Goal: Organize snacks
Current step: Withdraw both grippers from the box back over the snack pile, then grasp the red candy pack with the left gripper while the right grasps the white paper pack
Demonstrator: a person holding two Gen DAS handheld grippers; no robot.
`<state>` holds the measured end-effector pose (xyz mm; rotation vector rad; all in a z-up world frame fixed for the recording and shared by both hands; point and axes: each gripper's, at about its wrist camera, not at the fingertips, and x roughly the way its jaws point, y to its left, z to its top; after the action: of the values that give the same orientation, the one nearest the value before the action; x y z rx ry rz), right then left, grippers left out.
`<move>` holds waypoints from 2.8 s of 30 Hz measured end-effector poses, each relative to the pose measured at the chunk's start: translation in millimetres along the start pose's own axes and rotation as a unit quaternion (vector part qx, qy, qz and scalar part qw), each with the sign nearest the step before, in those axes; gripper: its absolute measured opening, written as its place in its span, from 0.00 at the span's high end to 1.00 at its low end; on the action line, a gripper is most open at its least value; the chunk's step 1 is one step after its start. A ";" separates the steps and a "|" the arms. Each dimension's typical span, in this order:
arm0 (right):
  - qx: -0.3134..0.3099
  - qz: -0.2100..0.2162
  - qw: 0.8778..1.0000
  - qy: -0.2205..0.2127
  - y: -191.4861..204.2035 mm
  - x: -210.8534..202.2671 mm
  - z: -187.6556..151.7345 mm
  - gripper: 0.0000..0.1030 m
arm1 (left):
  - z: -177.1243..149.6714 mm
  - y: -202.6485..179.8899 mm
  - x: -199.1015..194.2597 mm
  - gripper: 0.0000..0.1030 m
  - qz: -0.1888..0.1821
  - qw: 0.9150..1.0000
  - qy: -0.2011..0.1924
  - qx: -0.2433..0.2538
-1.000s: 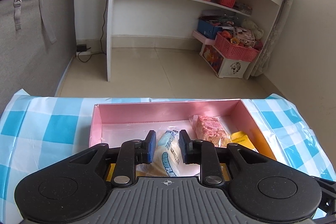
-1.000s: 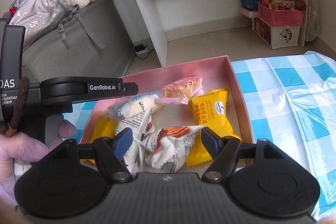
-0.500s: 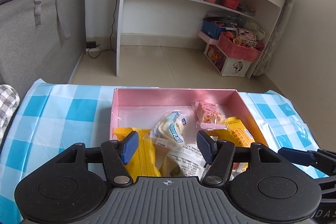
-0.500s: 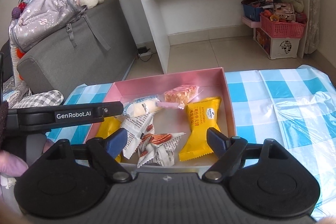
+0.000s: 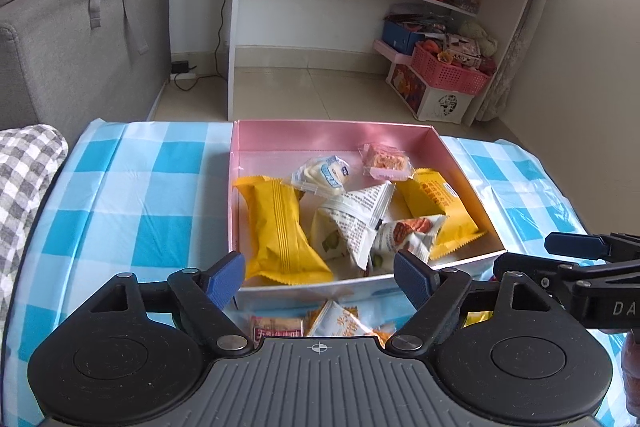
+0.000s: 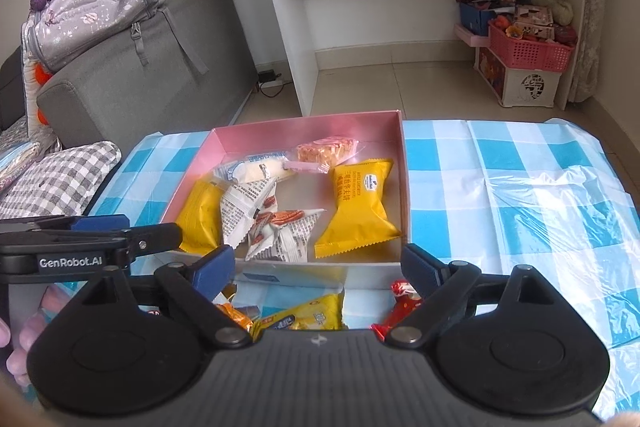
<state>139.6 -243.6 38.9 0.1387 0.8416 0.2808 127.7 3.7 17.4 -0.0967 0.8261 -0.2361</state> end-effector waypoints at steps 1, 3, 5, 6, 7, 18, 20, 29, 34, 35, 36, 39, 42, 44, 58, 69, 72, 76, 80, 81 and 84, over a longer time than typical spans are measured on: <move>0.001 -0.001 1.000 0.002 -0.7 -1.1 -0.6 0.12 | -2.4 0.1 -3.5 0.17 0.000 1.000 0.000 -0.001; 0.006 -0.001 1.000 0.007 -2.0 -4.2 -2.9 0.12 | -7.3 -0.5 -11.0 0.14 0.001 1.000 0.001 -0.002; 0.011 0.001 1.000 0.010 -3.7 -6.6 -4.7 0.11 | -11.7 -2.2 -17.1 0.13 0.004 1.000 0.003 0.001; 0.013 0.002 1.000 0.011 -4.2 -7.8 -5.8 0.10 | -14.7 -3.2 -20.6 0.13 0.006 1.000 0.004 0.004; 0.015 0.002 1.000 0.012 -4.6 -8.9 -6.9 0.10 | -17.4 -4.2 -23.7 0.11 0.009 1.000 0.004 0.006; 0.020 0.003 0.999 0.031 0.5 -15.5 -22.7 0.06 | -48.2 1.8 -41.6 0.06 0.021 1.000 0.013 -0.013; 0.021 0.002 0.999 0.035 0.8 -13.7 -25.7 0.06 | -55.4 6.9 -41.4 0.06 0.021 1.000 0.012 -0.018; -0.011 -0.011 0.999 0.040 5.0 -6.2 -42.2 0.06 | -79.2 29.0 -36.0 0.06 0.034 0.999 0.027 -0.025; -0.037 -0.016 0.998 0.045 5.7 0.1 -53.5 0.06 | -96.0 44.6 -33.7 0.06 0.033 0.999 0.009 -0.021; -0.043 -0.015 0.998 0.045 5.6 1.1 -55.7 0.06 | -99.3 46.5 -32.2 0.06 0.034 0.999 0.005 -0.016; -0.046 -0.015 0.998 0.044 5.5 2.1 -57.6 0.06 | -101.7 47.6 -30.7 0.06 0.036 0.999 0.003 -0.012; -0.051 -0.010 0.998 0.048 6.3 4.8 -62.0 0.06 | -107.1 49.2 -26.1 0.06 0.036 0.999 -0.007 0.004; -0.061 -0.001 0.997 0.051 10.8 6.7 -65.9 0.06 | -109.7 46.0 -20.3 0.06 0.031 0.999 -0.013 0.022; -0.075 0.006 0.996 0.054 15.0 9.1 -68.9 0.06 | -110.9 41.9 -14.2 0.06 0.024 0.999 -0.015 0.035; -0.141 0.004 0.986 0.089 30.1 34.3 -85.6 0.04 | -110.1 17.3 18.2 0.07 0.010 0.994 -0.024 0.104; -0.164 -0.013 0.983 0.076 29.1 38.1 -87.4 0.08 | -105.6 18.6 22.1 0.15 0.002 0.995 -0.022 0.096; -0.161 -0.016 0.984 0.073 27.5 37.8 -84.6 0.16 | -104.3 17.8 21.1 0.23 0.001 0.995 -0.024 0.096; -0.158 -0.018 0.985 0.069 26.1 36.7 -81.1 0.23 | -102.4 18.4 18.9 0.43 0.008 0.995 -0.022 0.095; -0.166 -0.019 0.984 0.064 28.3 35.4 -79.6 0.32 | -101.3 18.9 16.6 0.48 0.007 0.995 -0.022 0.096; -0.168 -0.020 0.983 0.064 29.6 34.8 -79.0 0.34 | -101.1 18.3 15.9 0.48 0.008 0.995 -0.022 0.098; -0.171 -0.022 0.983 0.067 31.0 34.4 -77.9 0.38 | -100.2 18.0 15.2 0.49 0.009 0.995 -0.018 0.098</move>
<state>96.9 -203.0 -29.9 -0.2214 0.9170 0.3924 66.7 18.1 -64.3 0.0902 0.7644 -0.2968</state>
